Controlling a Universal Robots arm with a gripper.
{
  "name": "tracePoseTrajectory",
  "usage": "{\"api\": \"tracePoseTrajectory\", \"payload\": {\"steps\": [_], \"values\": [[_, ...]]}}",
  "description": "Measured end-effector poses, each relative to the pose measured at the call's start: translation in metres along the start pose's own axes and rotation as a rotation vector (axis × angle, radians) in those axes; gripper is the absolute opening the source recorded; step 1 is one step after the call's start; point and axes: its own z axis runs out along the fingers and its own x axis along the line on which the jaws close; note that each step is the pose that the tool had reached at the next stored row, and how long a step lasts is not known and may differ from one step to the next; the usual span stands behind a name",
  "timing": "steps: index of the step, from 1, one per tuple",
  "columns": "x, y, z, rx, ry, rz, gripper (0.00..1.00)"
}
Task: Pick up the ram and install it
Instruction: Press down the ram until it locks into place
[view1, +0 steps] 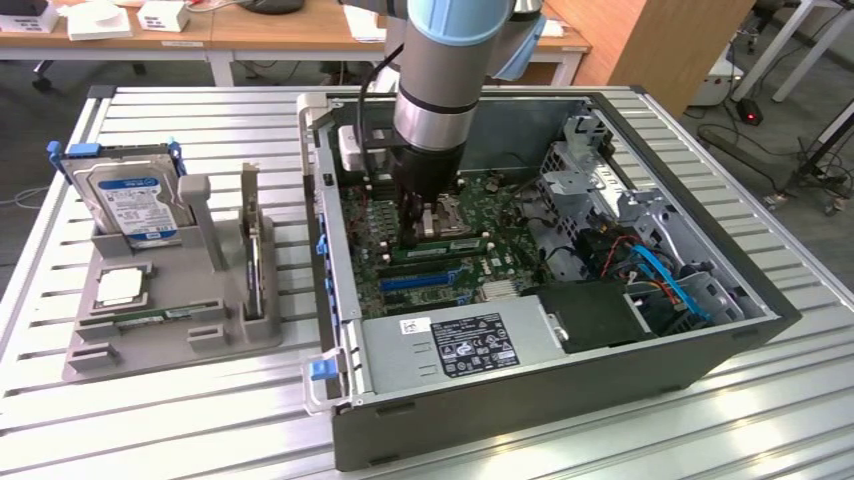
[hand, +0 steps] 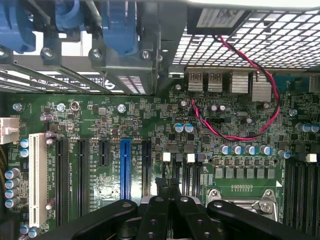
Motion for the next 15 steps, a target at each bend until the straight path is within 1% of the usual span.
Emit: {"api": "tracePoseTrajectory", "payload": {"steps": [8,9,10,11,13,15], "values": [[0.000,0.0000,0.0019,-0.0001,0.0003,0.000,0.09],[0.000,-0.0004,0.0067,-0.0017,0.0030,0.000,0.09],[-0.001,-0.0005,0.0043,-0.0001,0.0006,0.001,0.09],[-0.001,-0.0006,0.0025,0.0034,-0.0027,0.001,0.09],[-0.001,-0.0002,-0.0044,0.0023,-0.0005,0.003,0.09],[-0.001,0.0000,-0.0108,0.0035,-0.0004,0.005,0.09]]}}
